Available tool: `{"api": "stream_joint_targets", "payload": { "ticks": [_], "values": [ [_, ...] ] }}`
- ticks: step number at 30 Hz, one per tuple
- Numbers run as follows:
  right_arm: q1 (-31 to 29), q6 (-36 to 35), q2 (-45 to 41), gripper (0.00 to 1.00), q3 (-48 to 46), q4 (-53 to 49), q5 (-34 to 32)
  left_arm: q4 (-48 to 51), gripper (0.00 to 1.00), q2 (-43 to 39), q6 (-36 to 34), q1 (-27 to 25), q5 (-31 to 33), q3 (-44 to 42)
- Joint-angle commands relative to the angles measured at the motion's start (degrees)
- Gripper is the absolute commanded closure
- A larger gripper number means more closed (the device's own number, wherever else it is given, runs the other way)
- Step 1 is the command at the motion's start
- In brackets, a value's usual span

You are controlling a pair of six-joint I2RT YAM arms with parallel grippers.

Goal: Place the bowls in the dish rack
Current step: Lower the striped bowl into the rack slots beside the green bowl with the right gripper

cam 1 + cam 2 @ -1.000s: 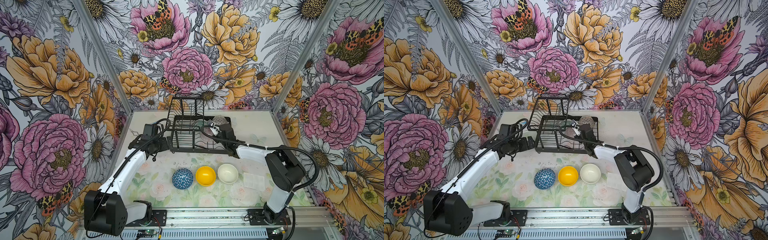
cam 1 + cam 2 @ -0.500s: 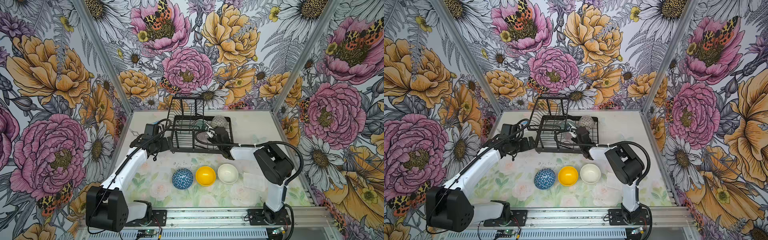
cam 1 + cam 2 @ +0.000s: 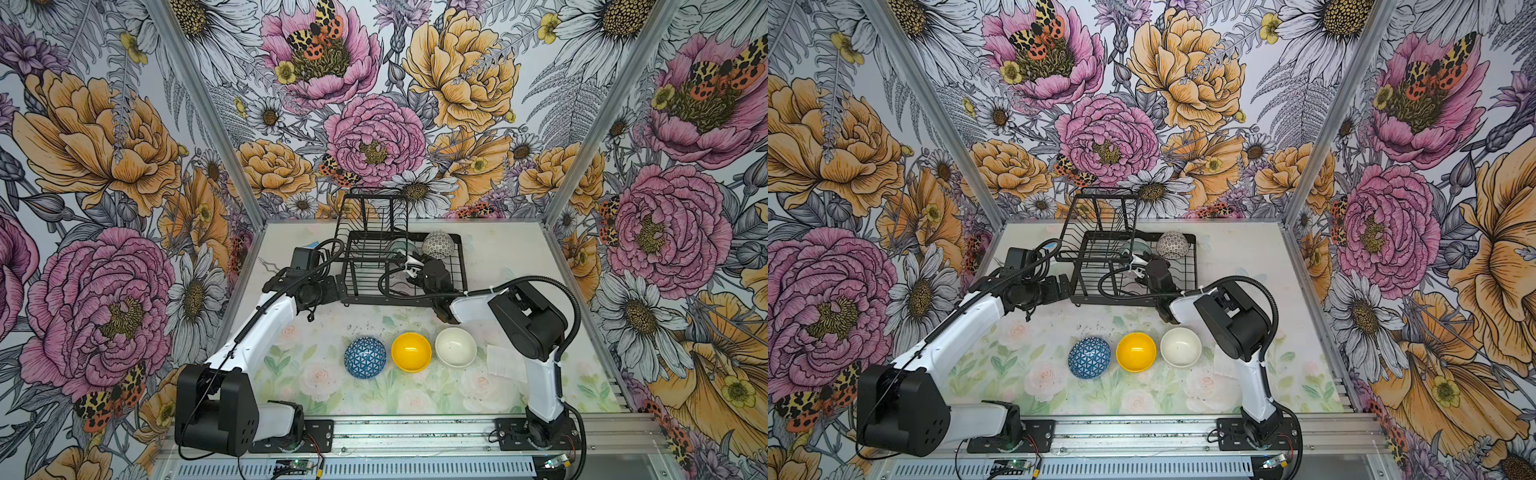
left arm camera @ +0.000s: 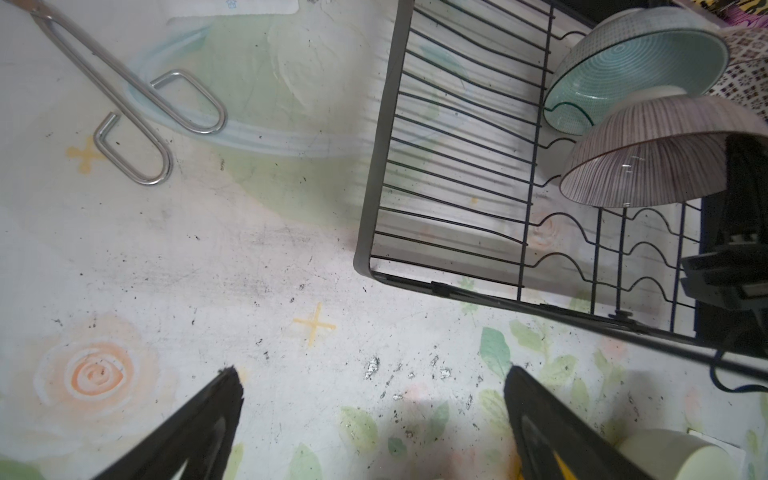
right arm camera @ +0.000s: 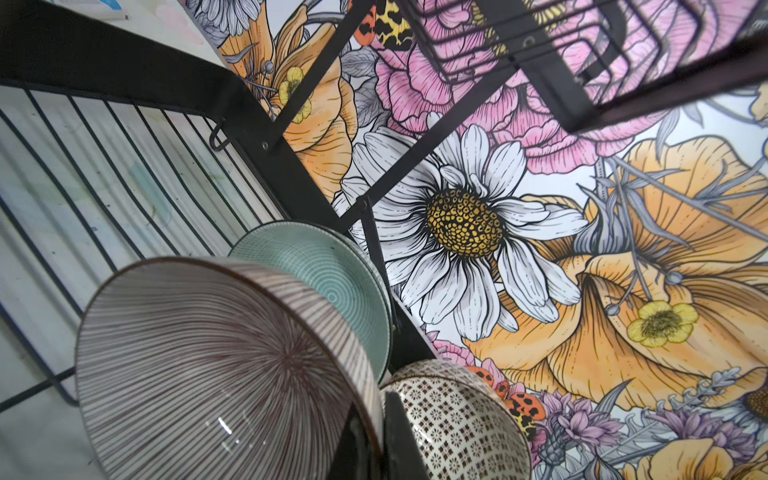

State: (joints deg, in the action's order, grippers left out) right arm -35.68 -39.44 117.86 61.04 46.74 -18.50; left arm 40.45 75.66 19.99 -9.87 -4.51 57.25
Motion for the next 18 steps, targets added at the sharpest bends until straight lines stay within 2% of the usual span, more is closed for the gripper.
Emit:
{"api": "stream_joint_targets", "payload": {
  "ticks": [1, 7, 18],
  "values": [
    [-0.5, -2.6, 1.5, 1.00, 1.8, 9.4, -1.3, -0.9, 0.01, 0.5, -0.6, 0.6, -1.5, 1.3],
    [-0.9, -6.0, 3.9, 1.00, 2.3, 15.9, -2.2, -0.9, 0.01, 0.9, -0.5, 0.6, -1.9, 1.5],
    [-1.5, -10.9, 7.1, 1.00, 3.8, 20.0, -3.3, -0.9, 0.01, 0.5, -0.6, 0.5, -1.9, 1.1]
  ]
}}
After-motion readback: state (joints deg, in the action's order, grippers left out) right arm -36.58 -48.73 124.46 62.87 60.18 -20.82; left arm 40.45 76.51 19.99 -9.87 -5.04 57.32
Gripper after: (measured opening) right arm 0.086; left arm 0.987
